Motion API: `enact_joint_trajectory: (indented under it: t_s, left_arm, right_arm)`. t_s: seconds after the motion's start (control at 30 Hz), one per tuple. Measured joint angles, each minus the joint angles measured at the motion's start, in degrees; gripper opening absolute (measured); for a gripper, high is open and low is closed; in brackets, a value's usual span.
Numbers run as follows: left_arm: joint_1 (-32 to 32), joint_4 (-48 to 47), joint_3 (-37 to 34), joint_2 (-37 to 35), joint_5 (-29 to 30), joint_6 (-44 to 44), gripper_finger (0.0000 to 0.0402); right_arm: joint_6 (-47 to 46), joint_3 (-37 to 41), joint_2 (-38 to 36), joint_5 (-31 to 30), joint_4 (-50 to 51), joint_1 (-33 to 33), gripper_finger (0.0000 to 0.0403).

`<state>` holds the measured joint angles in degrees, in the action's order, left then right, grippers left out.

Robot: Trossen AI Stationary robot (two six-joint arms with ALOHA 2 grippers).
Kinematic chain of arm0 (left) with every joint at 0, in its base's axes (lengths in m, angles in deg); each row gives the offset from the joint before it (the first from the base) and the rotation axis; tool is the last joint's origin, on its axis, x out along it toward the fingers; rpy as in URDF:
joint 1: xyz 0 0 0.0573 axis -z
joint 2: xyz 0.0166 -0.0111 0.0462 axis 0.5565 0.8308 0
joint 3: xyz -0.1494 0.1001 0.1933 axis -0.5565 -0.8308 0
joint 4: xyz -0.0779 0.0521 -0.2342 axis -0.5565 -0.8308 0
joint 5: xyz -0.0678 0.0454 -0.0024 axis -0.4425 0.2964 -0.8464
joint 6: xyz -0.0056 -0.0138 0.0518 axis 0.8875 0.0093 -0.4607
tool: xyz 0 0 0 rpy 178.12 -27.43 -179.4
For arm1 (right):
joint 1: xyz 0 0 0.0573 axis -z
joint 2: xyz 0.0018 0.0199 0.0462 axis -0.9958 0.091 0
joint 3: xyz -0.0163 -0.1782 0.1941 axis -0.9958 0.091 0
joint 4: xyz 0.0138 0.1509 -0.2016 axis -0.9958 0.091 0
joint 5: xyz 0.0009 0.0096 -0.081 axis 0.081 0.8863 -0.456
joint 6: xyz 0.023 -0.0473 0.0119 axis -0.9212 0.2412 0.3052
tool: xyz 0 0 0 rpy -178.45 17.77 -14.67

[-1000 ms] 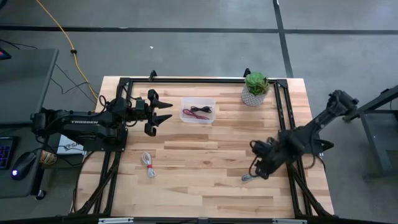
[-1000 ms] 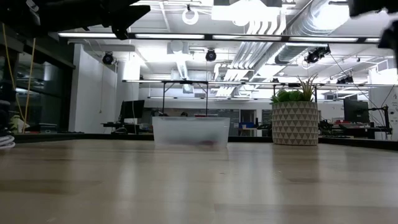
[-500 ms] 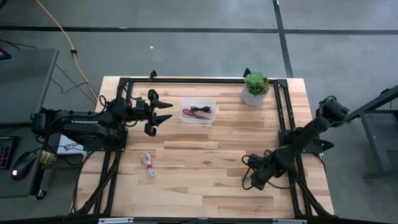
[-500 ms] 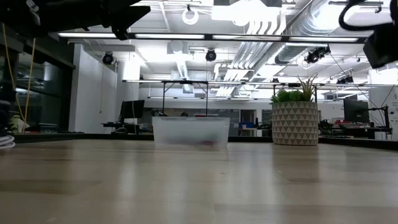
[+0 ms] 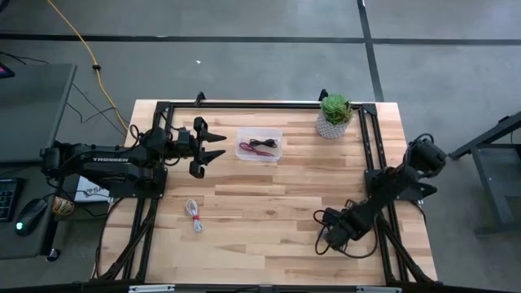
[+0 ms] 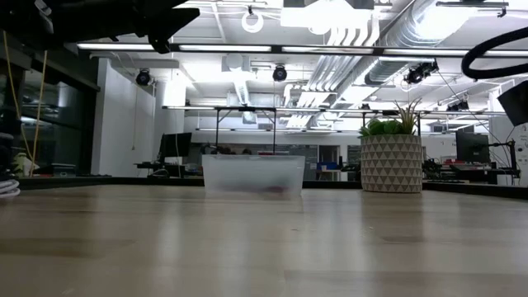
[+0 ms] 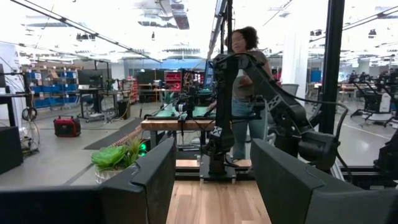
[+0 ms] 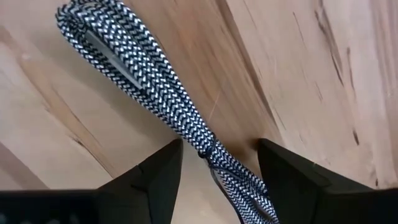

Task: Pick and place USB-C Cables
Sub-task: Put the white patterned charger cable into the transparent bin

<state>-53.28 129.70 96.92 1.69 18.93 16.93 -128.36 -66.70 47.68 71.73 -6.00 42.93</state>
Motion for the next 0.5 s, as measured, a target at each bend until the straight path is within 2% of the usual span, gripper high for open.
enact_joint_trajectory:
  t_s: [0.17,0.27,0.37,0.5]
  left_arm:
    - [0.0,0.0,0.0,0.0,0.0,0.0,0.0188]
    - [0.0,-0.1,0.0,0.0,0.0,0.0,0.0188]
    - [0.0,-0.2,0.0,0.0,0.0,0.0,0.0188]
    - [0.0,-0.2,0.0,0.0,0.0,0.0,0.0188]
  right_arm:
    - [-0.2,0.1,0.0,-1.3,0.1,-0.1,0.0204]
    - [-0.1,0.1,0.0,-1.9,0.5,-0.4,0.0189]
    - [0.0,0.1,0.1,-1.9,0.8,-0.4,0.0153]
    - [0.3,0.1,0.1,-2.3,0.7,-0.4,0.0075]
